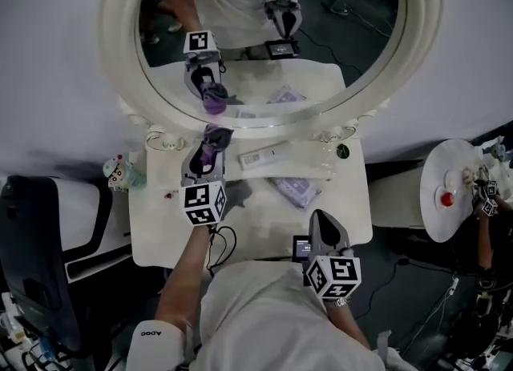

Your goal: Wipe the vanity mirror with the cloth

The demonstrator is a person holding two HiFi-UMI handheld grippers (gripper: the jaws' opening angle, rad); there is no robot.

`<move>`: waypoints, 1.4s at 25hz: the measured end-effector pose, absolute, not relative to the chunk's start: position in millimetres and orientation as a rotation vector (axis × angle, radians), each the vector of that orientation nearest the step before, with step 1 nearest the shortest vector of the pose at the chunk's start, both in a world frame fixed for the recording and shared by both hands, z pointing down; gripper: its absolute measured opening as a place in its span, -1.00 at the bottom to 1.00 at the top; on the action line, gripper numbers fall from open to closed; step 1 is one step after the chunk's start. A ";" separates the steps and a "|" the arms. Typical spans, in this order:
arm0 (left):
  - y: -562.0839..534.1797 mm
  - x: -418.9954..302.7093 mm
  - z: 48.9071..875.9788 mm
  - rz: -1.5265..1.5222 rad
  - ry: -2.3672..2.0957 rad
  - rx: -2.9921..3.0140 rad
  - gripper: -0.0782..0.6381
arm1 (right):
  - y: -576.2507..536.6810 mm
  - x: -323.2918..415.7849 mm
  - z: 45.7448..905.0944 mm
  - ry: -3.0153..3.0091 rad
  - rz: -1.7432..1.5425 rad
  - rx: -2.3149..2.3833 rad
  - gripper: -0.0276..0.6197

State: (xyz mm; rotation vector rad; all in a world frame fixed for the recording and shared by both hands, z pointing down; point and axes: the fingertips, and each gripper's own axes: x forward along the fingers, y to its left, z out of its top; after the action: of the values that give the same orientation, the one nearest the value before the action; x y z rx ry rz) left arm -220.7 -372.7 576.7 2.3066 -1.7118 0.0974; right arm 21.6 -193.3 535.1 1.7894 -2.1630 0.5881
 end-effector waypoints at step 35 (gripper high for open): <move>-34.6 -102.8 506.1 -0.085 -1.765 2.176 -0.34 | -76.2 61.0 534.1 -2.570 0.490 1.352 -0.89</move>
State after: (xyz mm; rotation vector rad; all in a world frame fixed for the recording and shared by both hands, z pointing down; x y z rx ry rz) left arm -102.8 -34.6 506.1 2.1756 -1.7647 -0.0846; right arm 61.0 -76.2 534.1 1.3519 -2.5700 0.4900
